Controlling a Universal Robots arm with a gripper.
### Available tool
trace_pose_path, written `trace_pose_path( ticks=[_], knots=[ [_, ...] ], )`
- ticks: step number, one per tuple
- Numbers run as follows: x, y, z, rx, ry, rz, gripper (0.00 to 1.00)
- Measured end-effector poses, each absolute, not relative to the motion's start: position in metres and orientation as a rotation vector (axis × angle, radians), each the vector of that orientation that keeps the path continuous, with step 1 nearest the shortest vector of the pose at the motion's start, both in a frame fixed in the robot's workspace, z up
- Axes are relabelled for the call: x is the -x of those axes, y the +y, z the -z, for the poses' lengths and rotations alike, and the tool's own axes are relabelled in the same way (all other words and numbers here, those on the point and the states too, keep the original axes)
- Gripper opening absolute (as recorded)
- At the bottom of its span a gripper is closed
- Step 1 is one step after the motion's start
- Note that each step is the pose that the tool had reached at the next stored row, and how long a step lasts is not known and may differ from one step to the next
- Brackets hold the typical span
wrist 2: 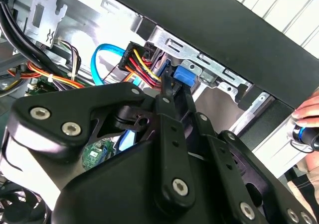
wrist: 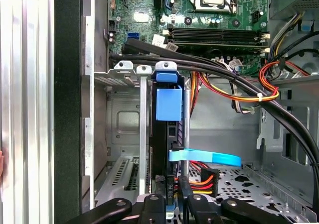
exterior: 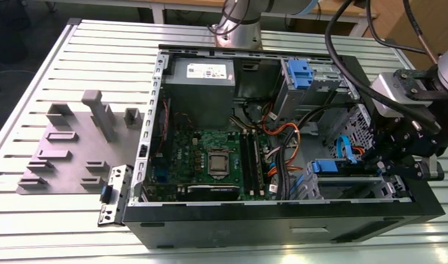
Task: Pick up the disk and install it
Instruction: 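Insert the second disk wire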
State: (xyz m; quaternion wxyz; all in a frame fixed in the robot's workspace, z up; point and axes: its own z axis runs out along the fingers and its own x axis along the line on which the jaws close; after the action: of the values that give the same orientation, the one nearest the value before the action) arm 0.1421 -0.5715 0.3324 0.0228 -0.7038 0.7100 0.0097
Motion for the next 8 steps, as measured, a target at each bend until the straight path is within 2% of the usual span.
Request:
trace_pose_path(
  ticks=[8],
  knots=[
    [-0.1422,-0.5715,-0.3324,2.18,2.199,-0.03,0.24]
  ],
)
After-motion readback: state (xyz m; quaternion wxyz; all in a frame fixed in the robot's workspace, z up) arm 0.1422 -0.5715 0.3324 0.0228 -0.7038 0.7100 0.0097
